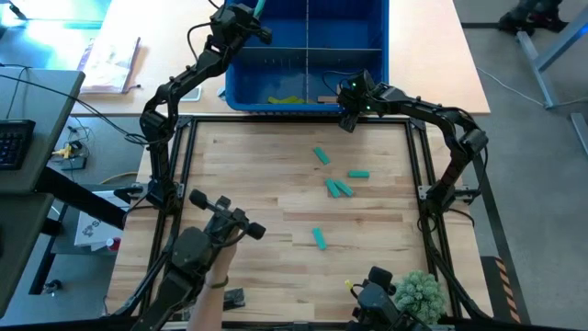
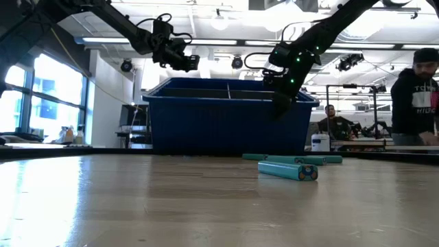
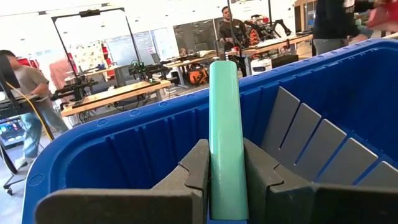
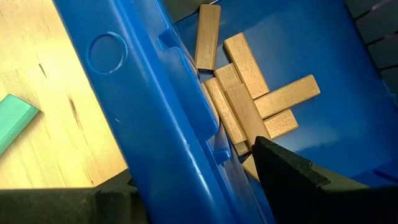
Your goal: Sort blocks
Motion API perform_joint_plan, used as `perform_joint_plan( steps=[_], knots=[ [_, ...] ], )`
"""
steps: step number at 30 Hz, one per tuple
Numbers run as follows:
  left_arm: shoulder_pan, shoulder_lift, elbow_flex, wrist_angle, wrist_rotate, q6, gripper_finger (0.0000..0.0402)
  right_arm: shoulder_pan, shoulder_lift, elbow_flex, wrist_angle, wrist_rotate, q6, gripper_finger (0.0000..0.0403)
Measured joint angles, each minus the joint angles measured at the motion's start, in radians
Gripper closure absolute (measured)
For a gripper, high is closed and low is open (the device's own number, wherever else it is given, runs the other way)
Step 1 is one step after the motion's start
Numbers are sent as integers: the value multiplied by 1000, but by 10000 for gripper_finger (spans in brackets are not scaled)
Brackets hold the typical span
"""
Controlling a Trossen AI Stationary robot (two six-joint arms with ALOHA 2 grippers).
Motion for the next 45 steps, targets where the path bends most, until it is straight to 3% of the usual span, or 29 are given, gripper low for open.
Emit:
perform_joint_plan(
  steps=[45],
  knots=[
    [0, 0, 0, -19, -18, 26, 348, 0, 0, 0, 0, 0, 0, 208]
  ],
)
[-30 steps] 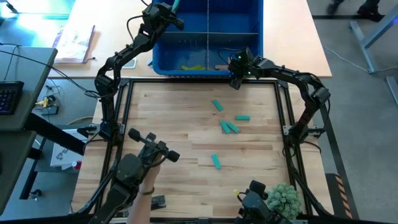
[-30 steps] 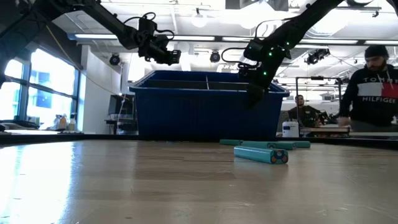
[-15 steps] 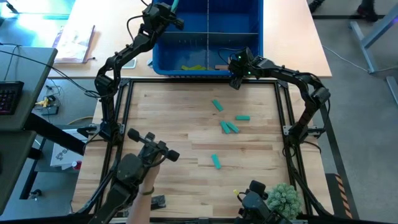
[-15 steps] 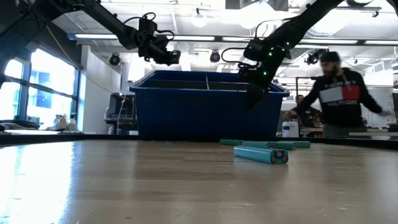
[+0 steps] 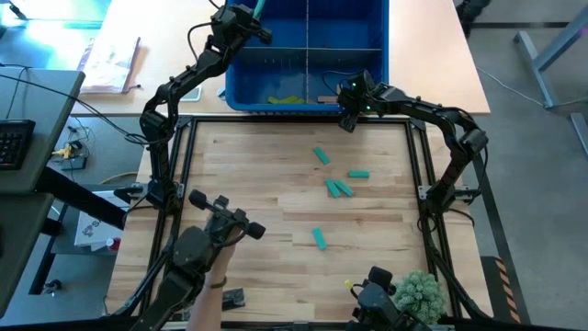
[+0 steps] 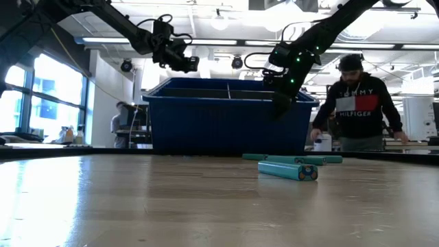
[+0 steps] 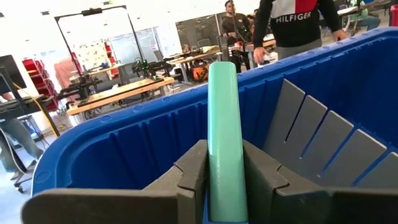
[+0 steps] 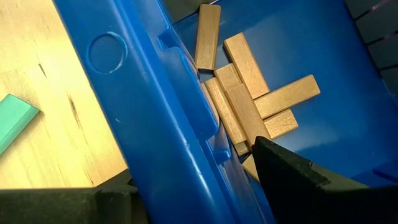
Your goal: Sort blocks
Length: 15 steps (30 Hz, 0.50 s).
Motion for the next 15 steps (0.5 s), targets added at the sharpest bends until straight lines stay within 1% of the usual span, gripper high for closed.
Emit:
perform_joint_plan(
  steps=[10, 15],
  knots=[
    [0, 0, 0, -14, 10, 3, 309, 0, 0, 0, 0, 0, 0, 208],
    [0, -5, -1, -40, 12, 29, 290, 0, 0, 0, 0, 0, 0, 208]
  ],
)
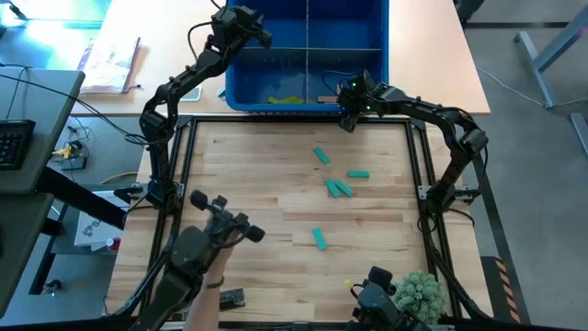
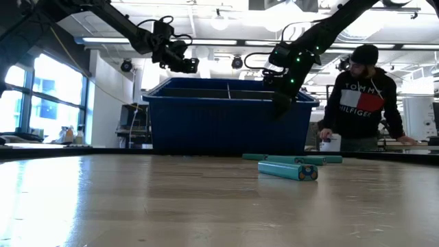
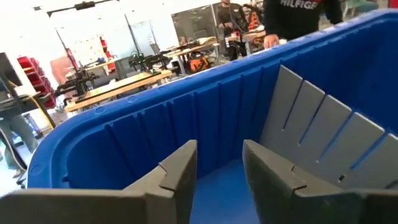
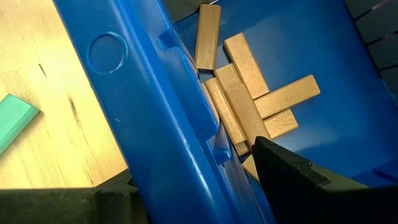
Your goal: Sort blocks
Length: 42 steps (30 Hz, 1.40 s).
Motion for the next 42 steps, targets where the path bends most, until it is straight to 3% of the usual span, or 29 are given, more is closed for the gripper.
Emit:
perform_joint_plan(
  steps=[4, 7, 9, 15, 19, 27, 34, 39, 42],
  knots=[
    [-5, -42, 0, -48, 125, 21, 289, 0, 0, 0, 0, 0, 0, 208],
    [-21, -99, -24, -119, 279, 2, 294, 0, 0, 0, 0, 0, 0, 208],
    [-42, -143, -81, -107, 369, -5, 301, 0, 0, 0, 0, 0, 0, 208],
    [-145, -361, -323, 49, 495, -35, 328, 0, 0, 0, 0, 0, 0, 208],
    [-253, -523, -505, 167, 524, 9, 352, 0, 0, 0, 0, 0, 0, 208],
    [-475, -735, -810, 189, 538, -5, 387, 0, 0, 0, 0, 0, 0, 208],
    [-644, -741, -983, 290, 537, -10, 395, 0, 0, 0, 0, 0, 0, 208],
    [-693, -676, -1029, 287, 532, 17, 394, 0, 0, 0, 0, 0, 0, 208],
    [-702, -611, -1032, 287, 474, 15, 394, 0, 0, 0, 0, 0, 0, 208]
  ],
)
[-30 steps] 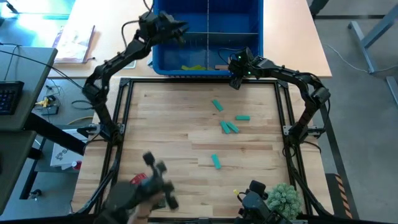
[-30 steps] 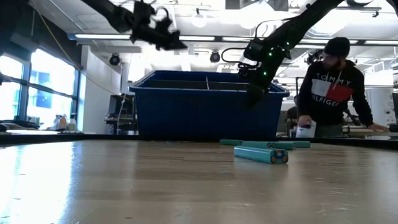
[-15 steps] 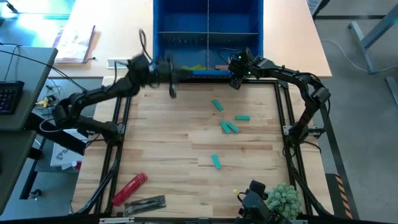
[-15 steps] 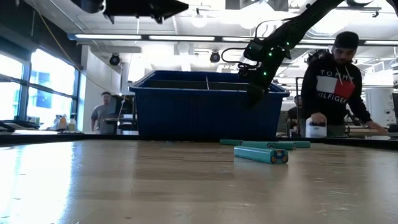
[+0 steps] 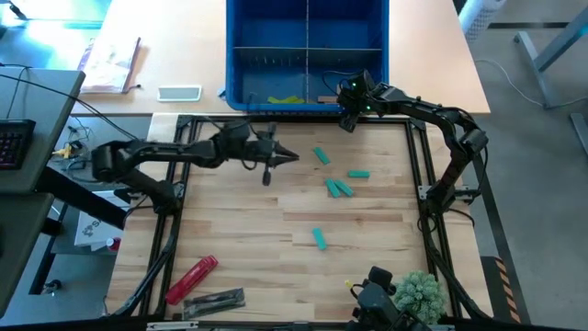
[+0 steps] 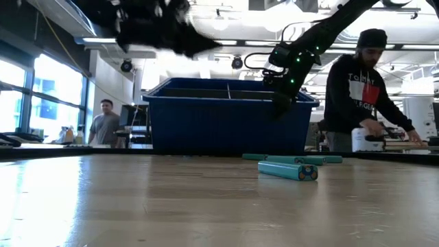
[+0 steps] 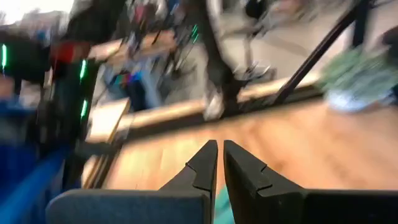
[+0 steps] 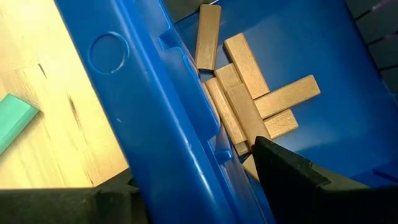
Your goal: Sort blocks
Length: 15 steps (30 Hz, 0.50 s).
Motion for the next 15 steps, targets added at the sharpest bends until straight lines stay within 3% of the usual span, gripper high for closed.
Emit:
perform_joint_plan(
  steps=[4, 9, 15],
  knots=[
    [5, 114, -1, 42, -19, -8, 390, 0, 0, 0, 0, 0, 0, 208],
    [15, 263, -1, 150, -23, -35, 357, 0, 0, 0, 1, 0, 0, 208],
    [14, 364, 0, 264, -120, -65, 312, 0, 0, 0, 0, 0, 0, 208]
  ],
)
